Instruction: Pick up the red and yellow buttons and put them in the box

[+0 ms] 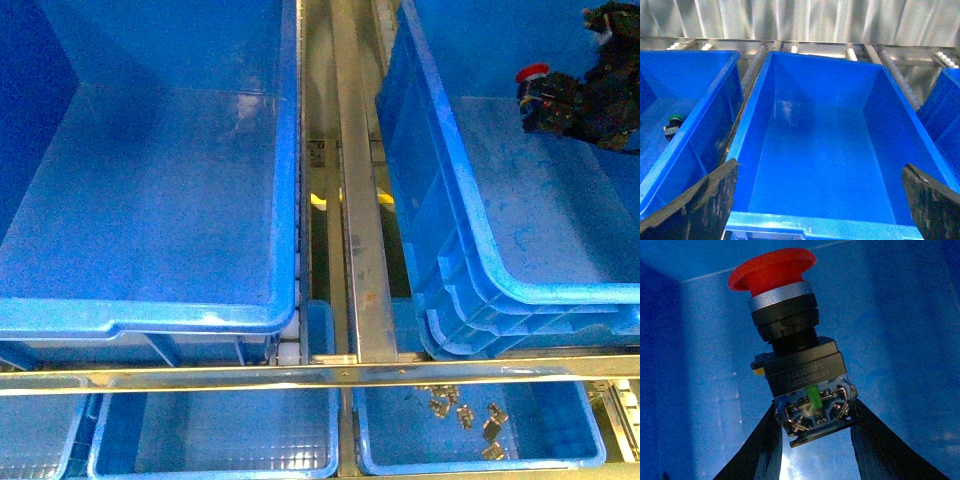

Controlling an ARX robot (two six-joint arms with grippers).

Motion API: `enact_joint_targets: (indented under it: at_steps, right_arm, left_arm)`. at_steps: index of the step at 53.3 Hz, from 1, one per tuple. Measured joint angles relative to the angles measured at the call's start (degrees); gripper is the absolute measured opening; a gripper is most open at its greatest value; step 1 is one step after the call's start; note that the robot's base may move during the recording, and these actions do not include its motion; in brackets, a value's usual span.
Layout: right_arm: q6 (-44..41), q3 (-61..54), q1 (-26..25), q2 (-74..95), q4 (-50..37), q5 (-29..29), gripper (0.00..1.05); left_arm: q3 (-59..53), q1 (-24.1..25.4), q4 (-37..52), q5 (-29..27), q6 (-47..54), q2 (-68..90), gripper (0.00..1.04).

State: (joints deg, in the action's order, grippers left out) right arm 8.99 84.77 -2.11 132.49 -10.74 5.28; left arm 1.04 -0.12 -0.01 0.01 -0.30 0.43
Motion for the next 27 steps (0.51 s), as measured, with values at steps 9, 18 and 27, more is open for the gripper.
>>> enact_joint_targets:
  at_steps: [9, 18, 27]
  right_arm:
    - [0.0, 3.5, 0.3, 3.8, -0.3, -1.3, 0.32]
    - [-1.2, 4.5, 0.1, 5.2, -0.5, -3.7, 0.53]
    - [-1.4, 2.0, -0.2, 4.2, -2.6, -5.0, 0.77]
  left_arm:
    - [0.0, 0.0, 0.0, 0.0, 0.0, 0.0, 0.97]
    - [0.0, 0.0, 0.0, 0.0, 0.0, 0.0, 0.97]
    - [0.0, 0.0, 0.0, 0.0, 0.0, 0.0, 0.97]
